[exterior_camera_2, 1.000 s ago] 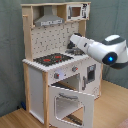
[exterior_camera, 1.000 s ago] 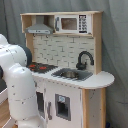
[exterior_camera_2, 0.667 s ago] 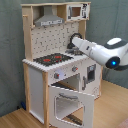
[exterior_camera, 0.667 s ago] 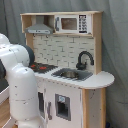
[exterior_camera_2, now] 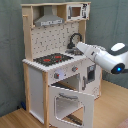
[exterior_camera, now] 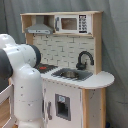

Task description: Play with the kitchen

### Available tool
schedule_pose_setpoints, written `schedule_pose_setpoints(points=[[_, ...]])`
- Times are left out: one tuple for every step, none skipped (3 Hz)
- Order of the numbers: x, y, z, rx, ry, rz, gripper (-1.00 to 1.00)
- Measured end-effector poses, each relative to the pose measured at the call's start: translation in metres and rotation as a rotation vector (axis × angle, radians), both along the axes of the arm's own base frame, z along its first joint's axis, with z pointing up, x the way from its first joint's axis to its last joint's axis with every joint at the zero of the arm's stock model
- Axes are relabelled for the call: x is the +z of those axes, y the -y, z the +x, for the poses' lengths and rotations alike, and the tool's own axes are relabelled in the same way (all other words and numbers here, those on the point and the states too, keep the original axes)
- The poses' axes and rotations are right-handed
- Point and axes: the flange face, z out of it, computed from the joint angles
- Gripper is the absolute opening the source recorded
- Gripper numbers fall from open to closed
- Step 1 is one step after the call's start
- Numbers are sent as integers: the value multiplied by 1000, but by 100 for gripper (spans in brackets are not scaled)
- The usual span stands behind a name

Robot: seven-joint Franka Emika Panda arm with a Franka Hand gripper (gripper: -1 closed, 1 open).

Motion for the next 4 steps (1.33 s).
schedule_pose_setpoints(points=[[-14, 17, 0, 33, 19, 3, 100], [-23, 33, -1, 63, 34, 14, 100], [-33, 52, -1, 99, 46, 38, 100], [-45, 70, -2, 128, 48, 70, 100]])
